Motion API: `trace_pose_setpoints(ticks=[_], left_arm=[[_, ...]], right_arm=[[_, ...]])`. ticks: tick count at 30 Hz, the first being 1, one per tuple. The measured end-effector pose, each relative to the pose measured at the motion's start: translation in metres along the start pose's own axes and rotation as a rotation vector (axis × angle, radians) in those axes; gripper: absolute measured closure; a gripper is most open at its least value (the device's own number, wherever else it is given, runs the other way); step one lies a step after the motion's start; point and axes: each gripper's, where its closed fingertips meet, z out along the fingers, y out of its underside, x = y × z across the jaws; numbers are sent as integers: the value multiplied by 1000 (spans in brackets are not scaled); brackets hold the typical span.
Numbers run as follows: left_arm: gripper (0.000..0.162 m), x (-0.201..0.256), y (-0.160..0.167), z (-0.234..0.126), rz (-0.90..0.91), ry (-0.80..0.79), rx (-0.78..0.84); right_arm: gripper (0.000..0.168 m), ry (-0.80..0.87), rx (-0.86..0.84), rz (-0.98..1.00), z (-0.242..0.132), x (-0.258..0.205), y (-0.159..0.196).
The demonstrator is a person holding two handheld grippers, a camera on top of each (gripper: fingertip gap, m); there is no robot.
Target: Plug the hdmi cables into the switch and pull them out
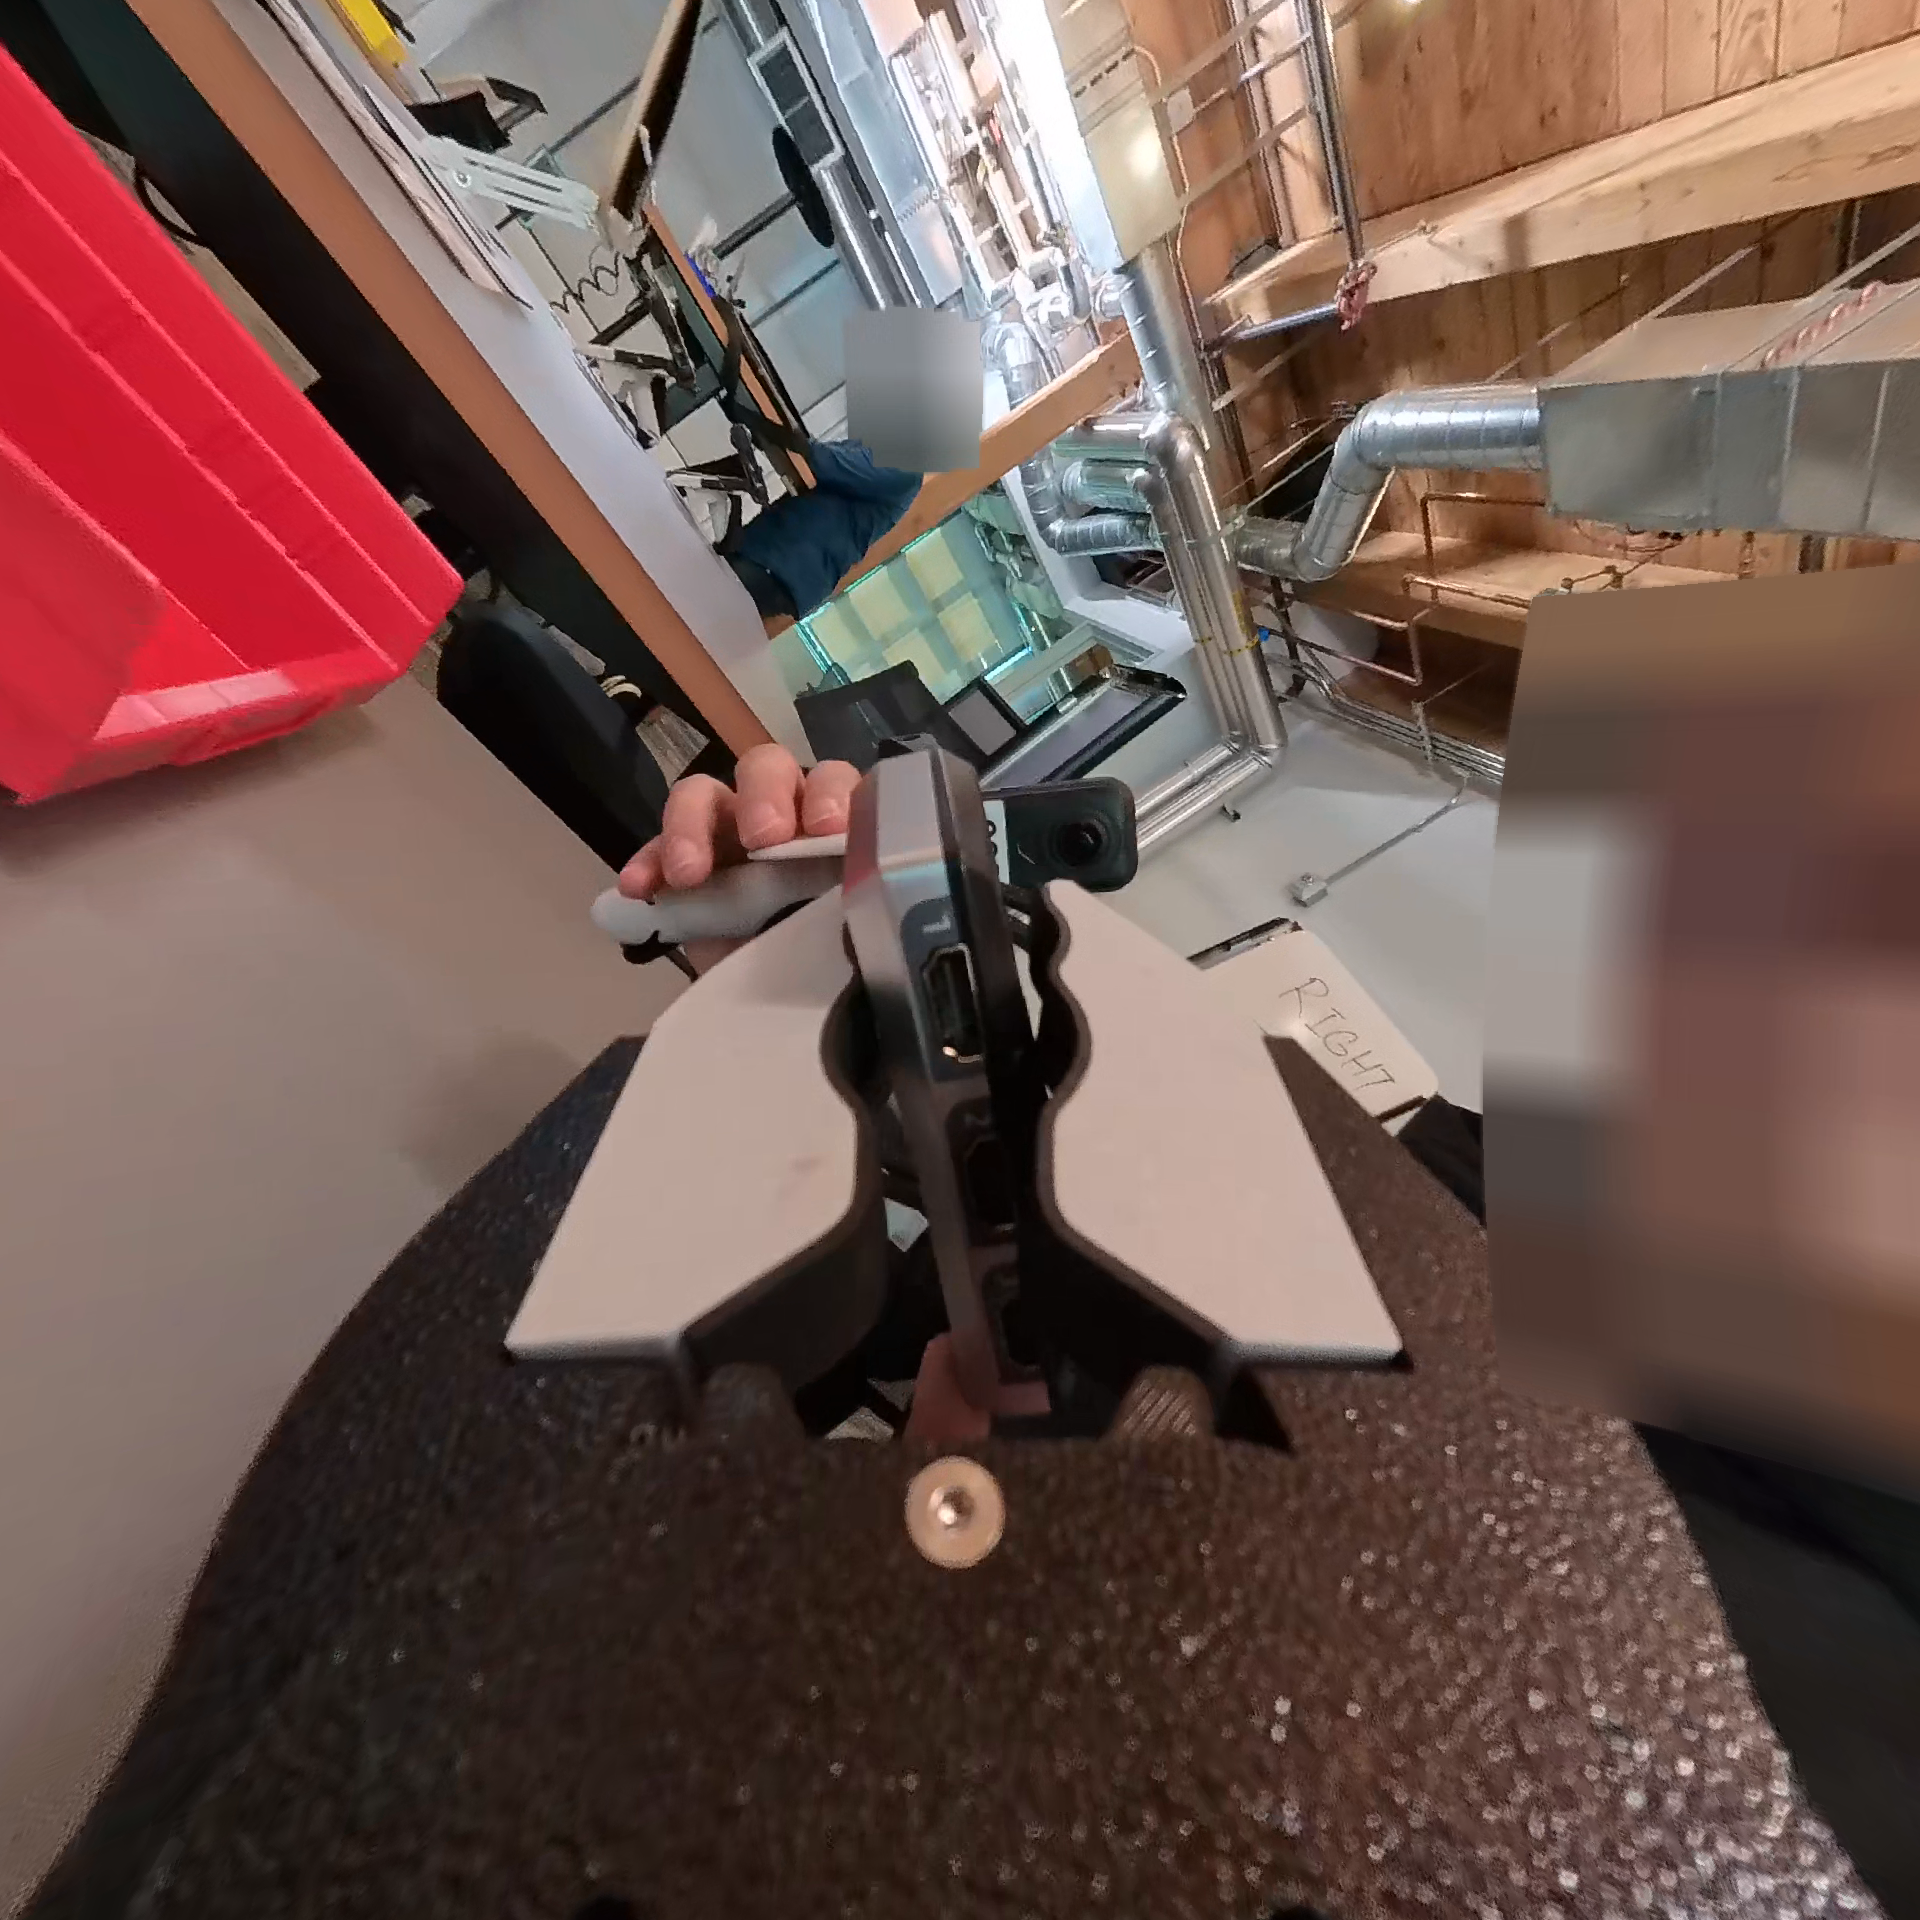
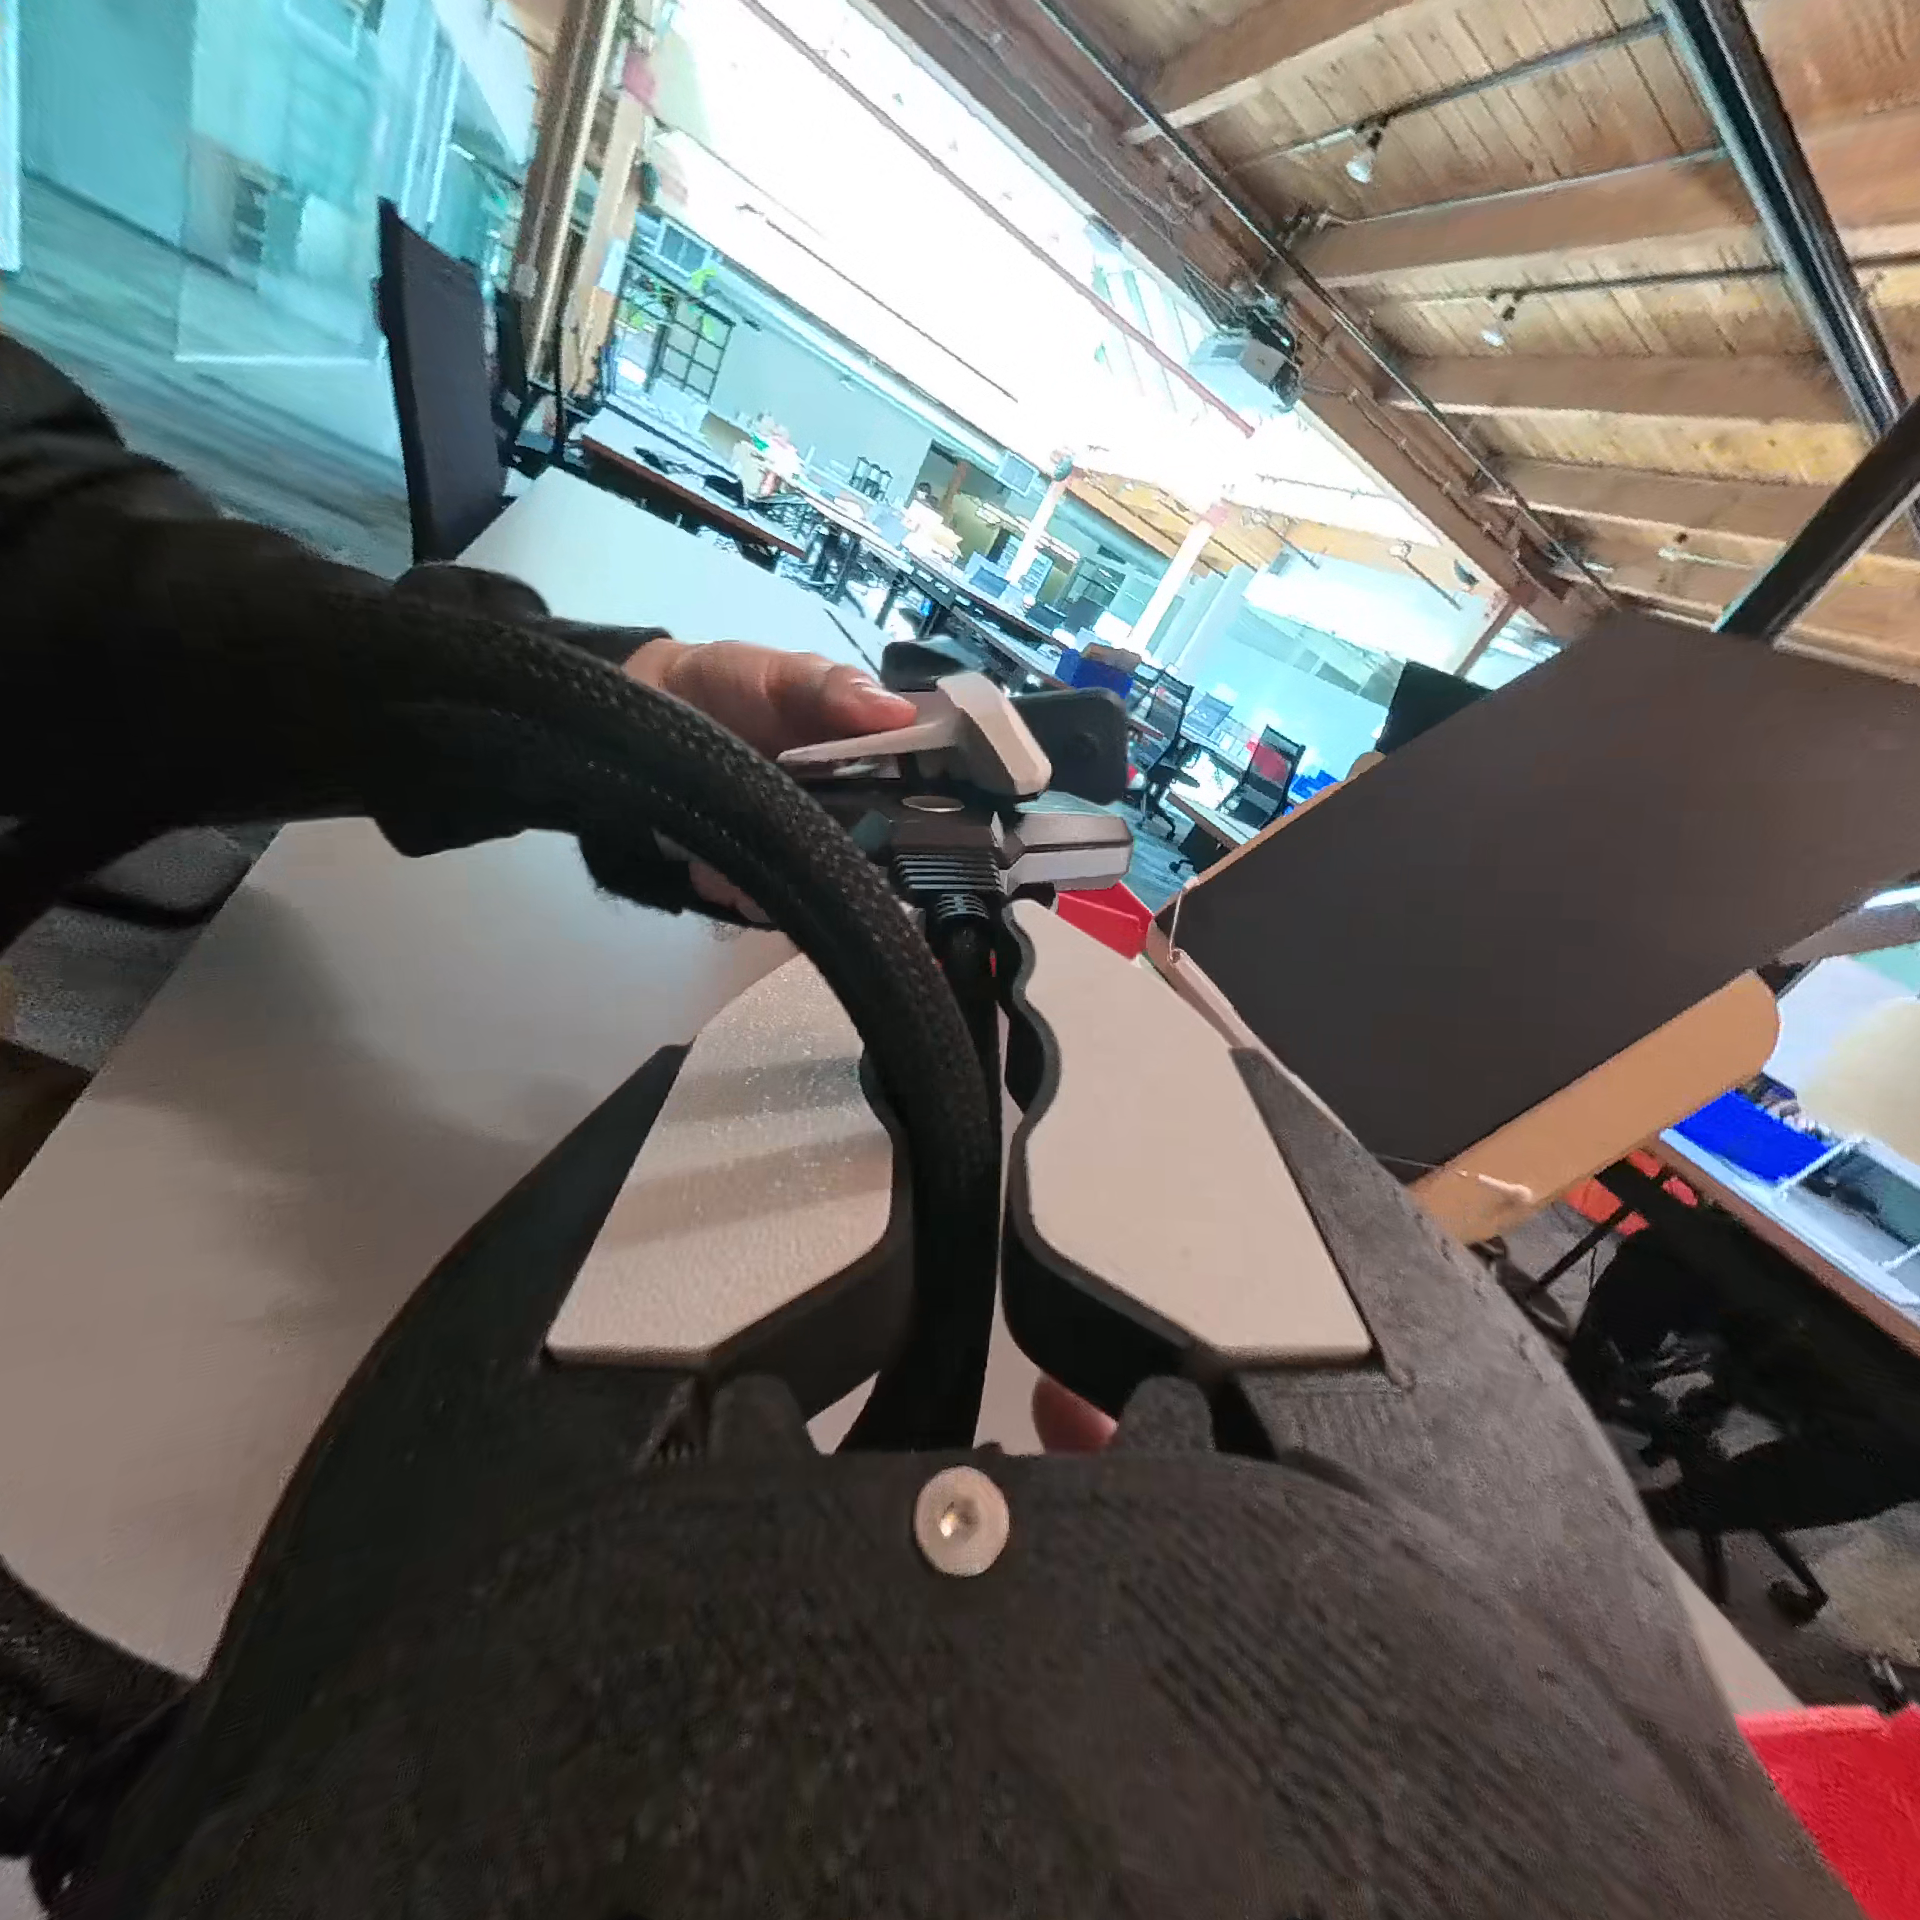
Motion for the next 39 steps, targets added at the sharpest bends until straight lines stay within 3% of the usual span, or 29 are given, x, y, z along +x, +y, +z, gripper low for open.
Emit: trace_pose_setpoints(ticks=[10,16,22,26,29,33,36,39], left_arm=[[136,-5,-1,-4,2,-14,-6],[128,-2,-29,-17,111,-54,131],[133,0,-64,-64,343,-251,326],[132,0,-61,-78,493,-418,308],[121,-8,-52,-75,536,-522,225],[83,-36,-24,-54,511,-641,-22],[120,-33,-6,-28,423,-522,-102],[137,-23,-12,-19,227,-364,-5]], right_arm=[[156,-31,8,97,4,-2,9],[156,42,28,218,0,16,19],[157,90,64,376,-16,37,37],[157,89,31,407,-12,36,48],[157,59,35,407,-6,30,48],[157,12,39,395,6,18,42],[157,-18,51,362,13,9,37],[156,15,86,313,13,9,32]])
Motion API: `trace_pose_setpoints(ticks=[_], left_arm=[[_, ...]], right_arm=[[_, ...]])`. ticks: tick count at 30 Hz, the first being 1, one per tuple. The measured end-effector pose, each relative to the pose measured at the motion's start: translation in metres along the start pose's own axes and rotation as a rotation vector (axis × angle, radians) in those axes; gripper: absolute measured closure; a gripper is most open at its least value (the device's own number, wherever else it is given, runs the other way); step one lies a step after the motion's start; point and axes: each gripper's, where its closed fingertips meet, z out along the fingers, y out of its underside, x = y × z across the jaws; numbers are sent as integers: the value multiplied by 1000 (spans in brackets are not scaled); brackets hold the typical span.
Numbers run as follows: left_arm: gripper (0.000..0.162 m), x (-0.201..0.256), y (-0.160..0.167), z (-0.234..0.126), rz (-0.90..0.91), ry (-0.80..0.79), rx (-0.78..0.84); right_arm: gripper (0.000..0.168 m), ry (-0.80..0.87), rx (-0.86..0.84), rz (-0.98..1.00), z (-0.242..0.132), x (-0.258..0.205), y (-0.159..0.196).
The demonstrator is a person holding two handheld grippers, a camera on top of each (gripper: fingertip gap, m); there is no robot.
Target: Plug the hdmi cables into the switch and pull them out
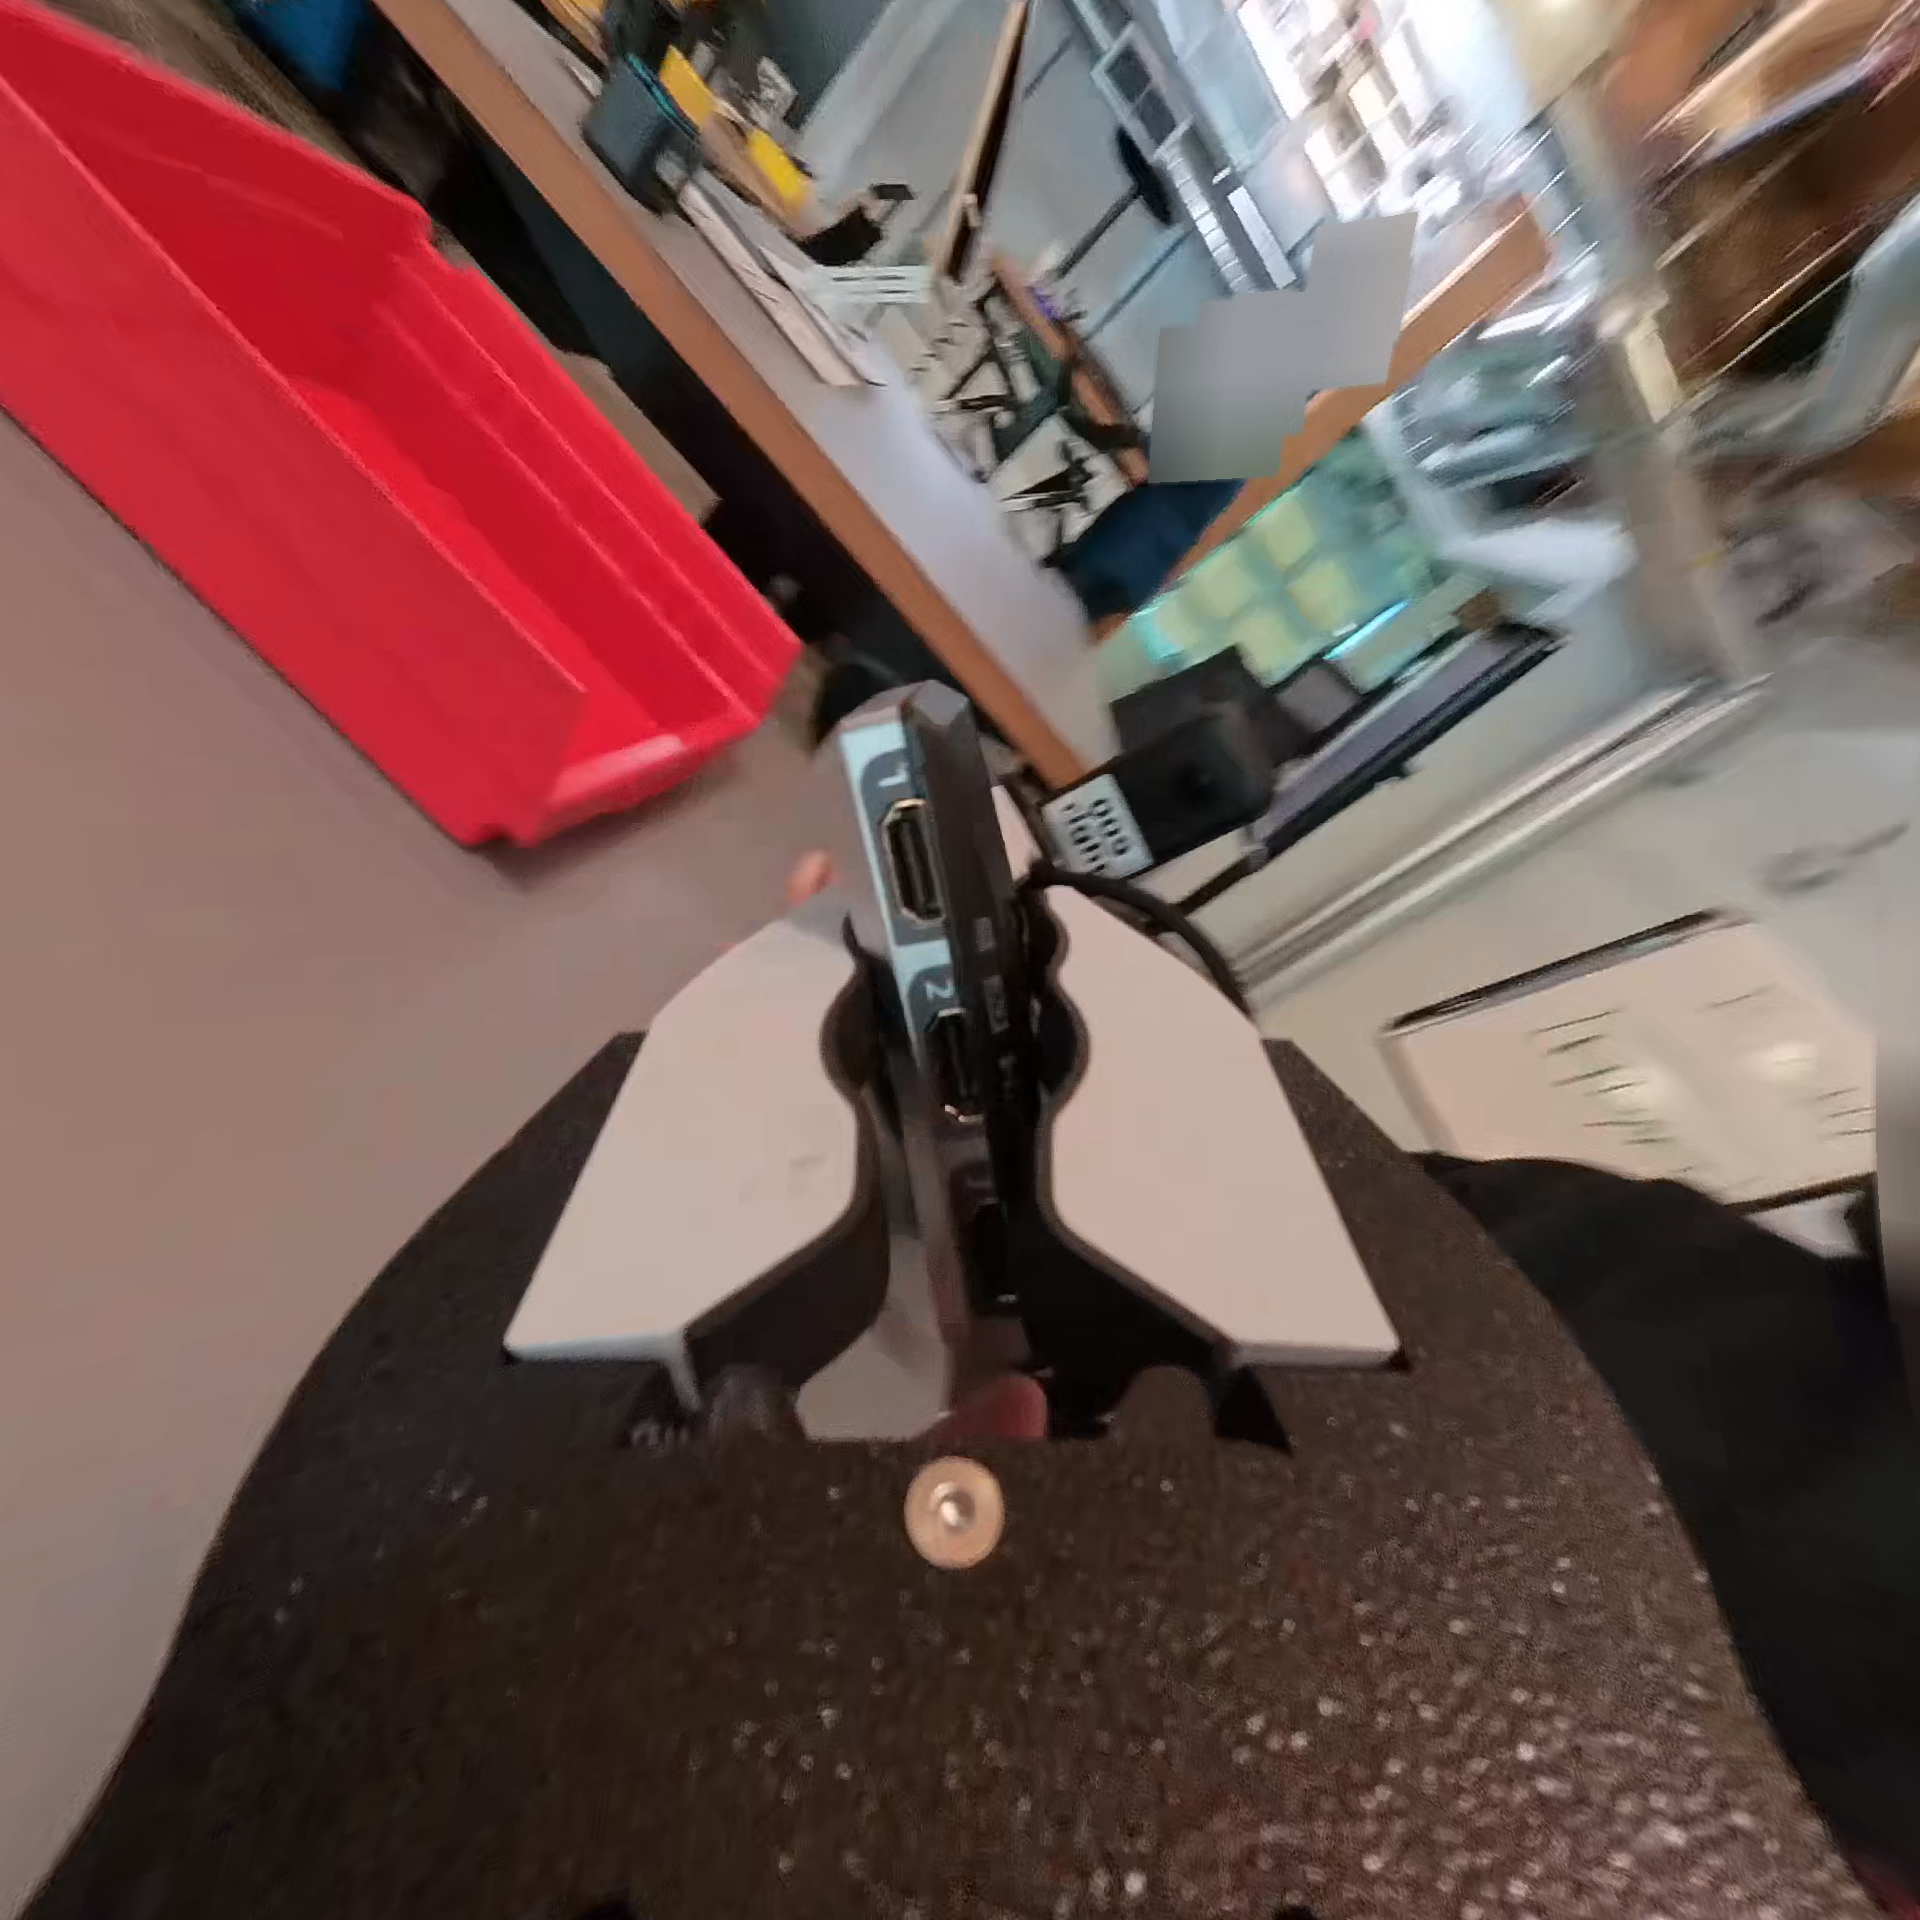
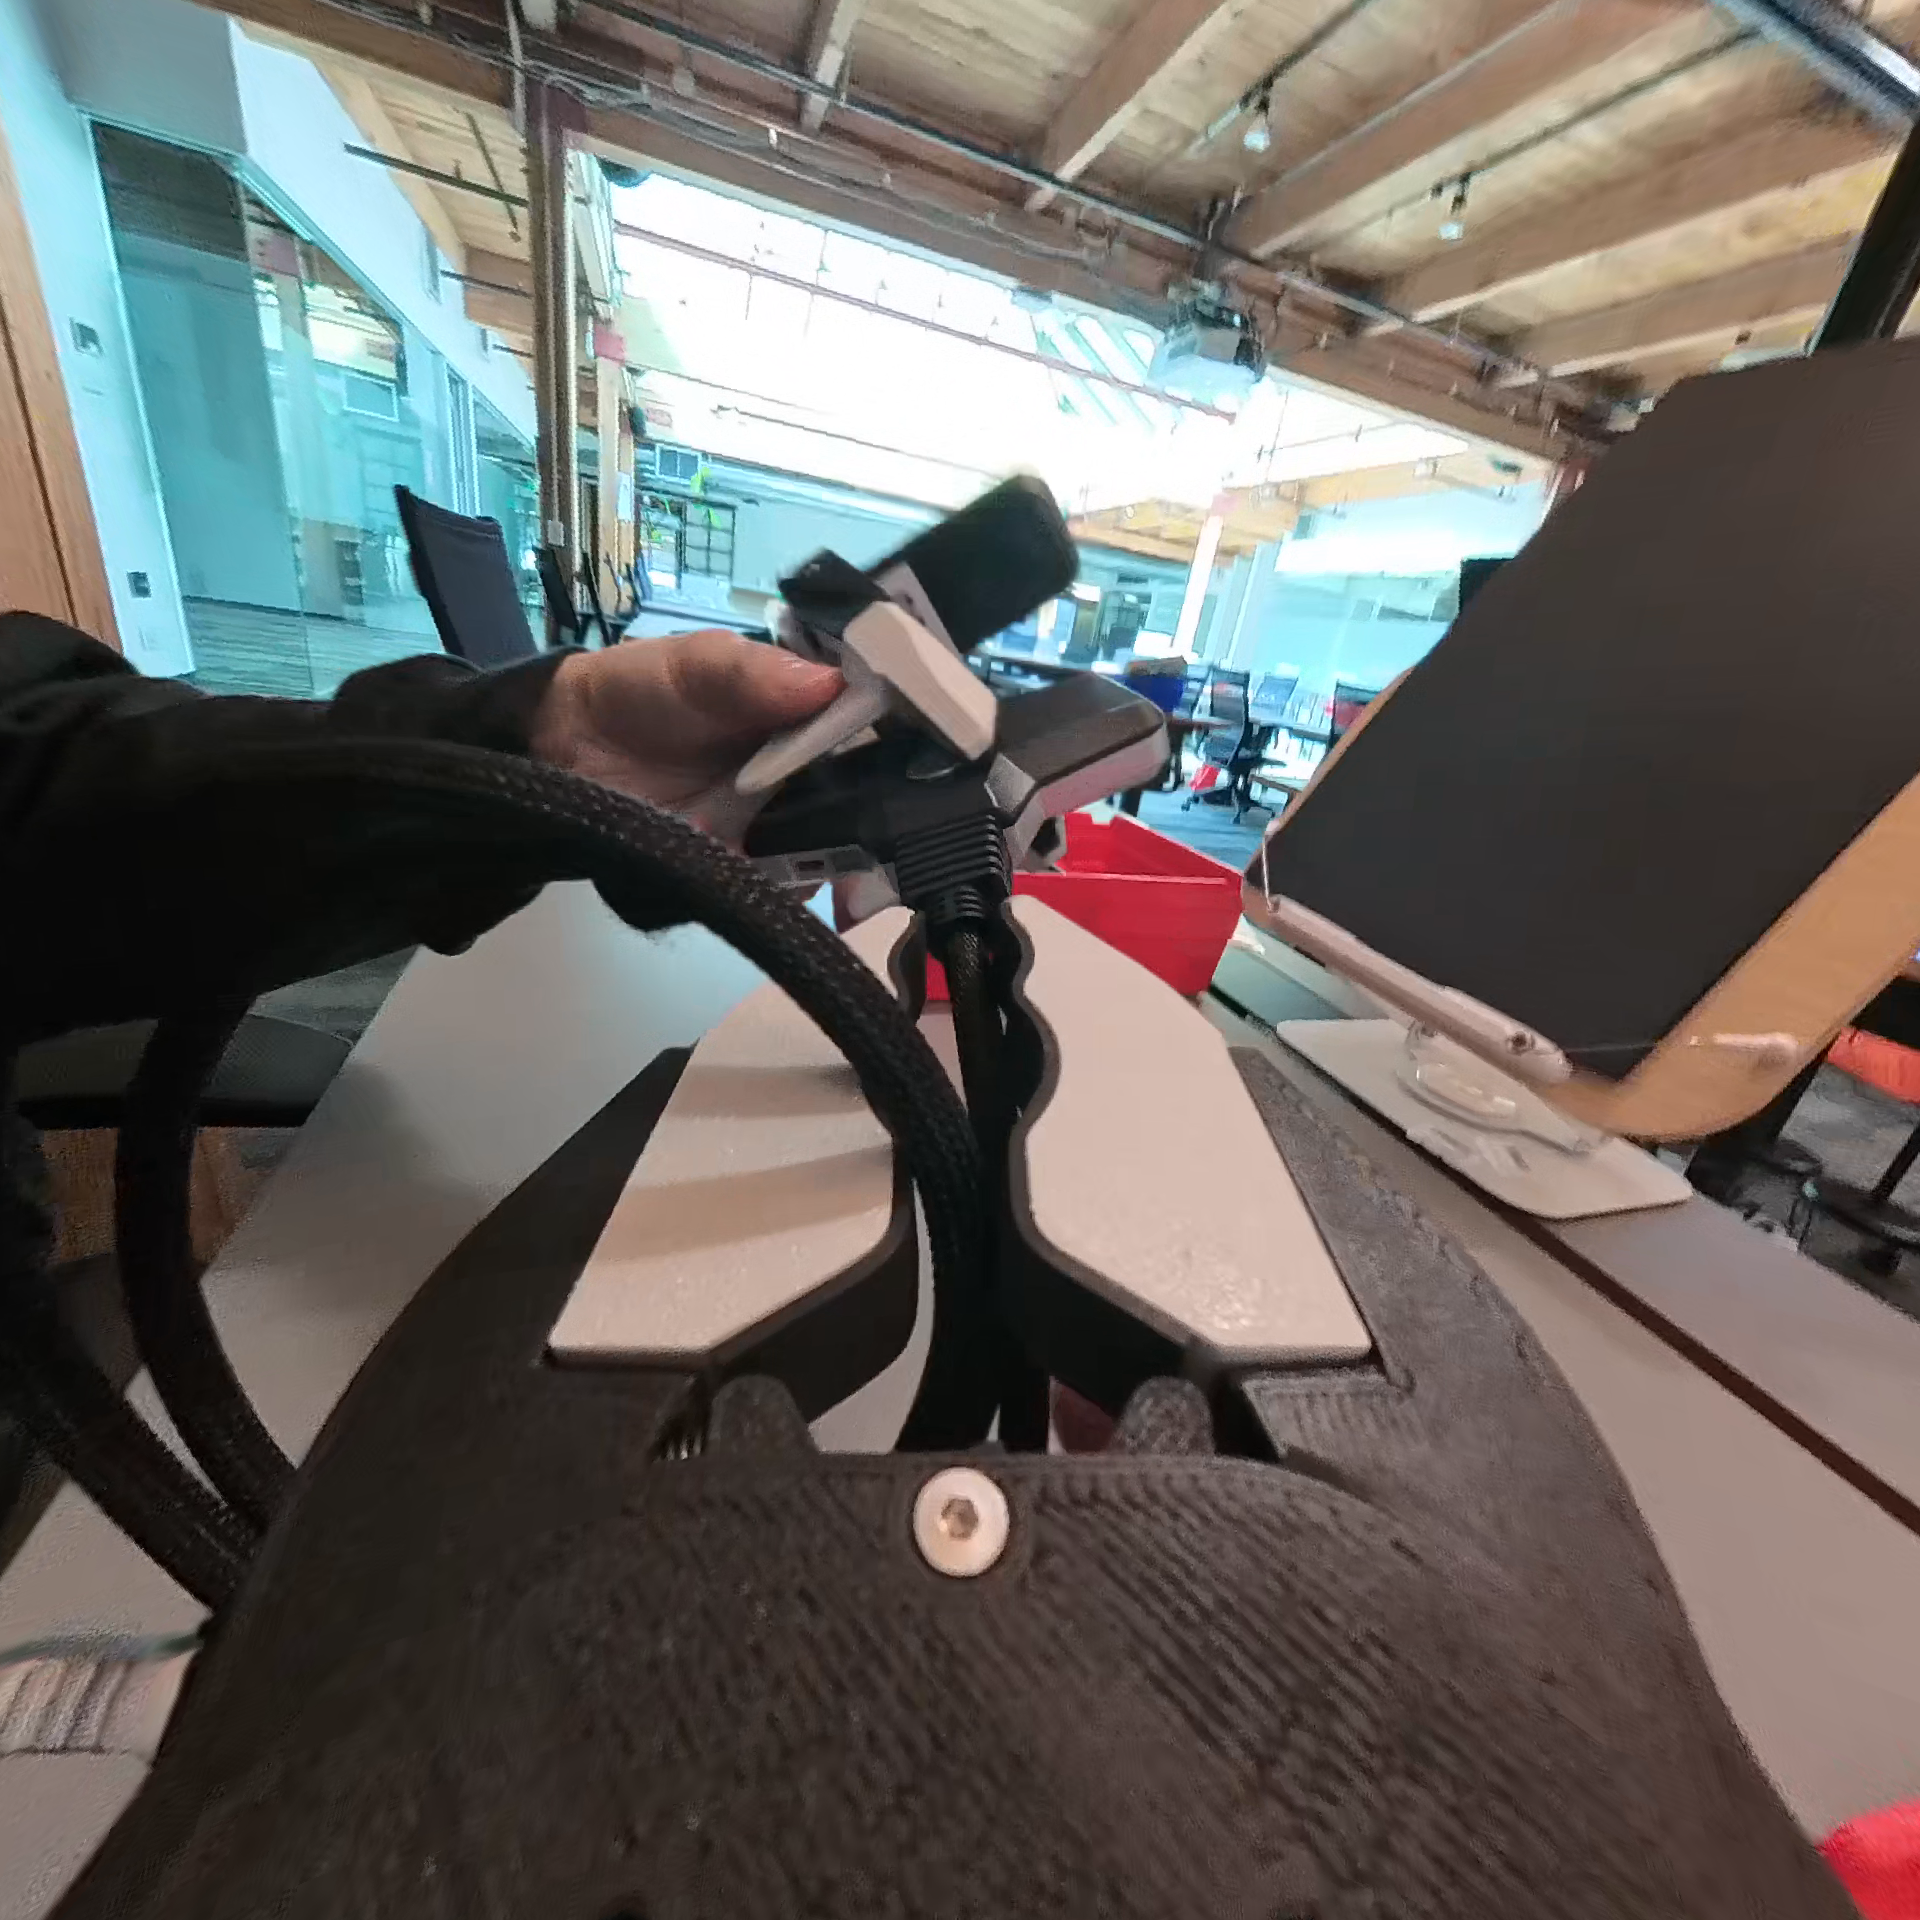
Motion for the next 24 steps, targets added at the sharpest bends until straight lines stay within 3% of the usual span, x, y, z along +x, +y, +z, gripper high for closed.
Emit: trace_pose_setpoints(ticks=[11,15,17,20,24], left_arm=[[139,-4,-1,-1,-285,125,115],[140,-3,-2,2,-335,160,136],[140,-4,-2,4,-335,157,142],[140,-7,-1,7,-334,138,146],[140,-6,-2,10,-338,139,155]], right_arm=[[150,43,22,-163,3,-4,1],[138,97,68,-234,0,1,-5],[138,80,65,-224,-1,0,-3],[124,37,57,-232,2,-7,-1],[146,77,-13,-272,5,-3,8]])
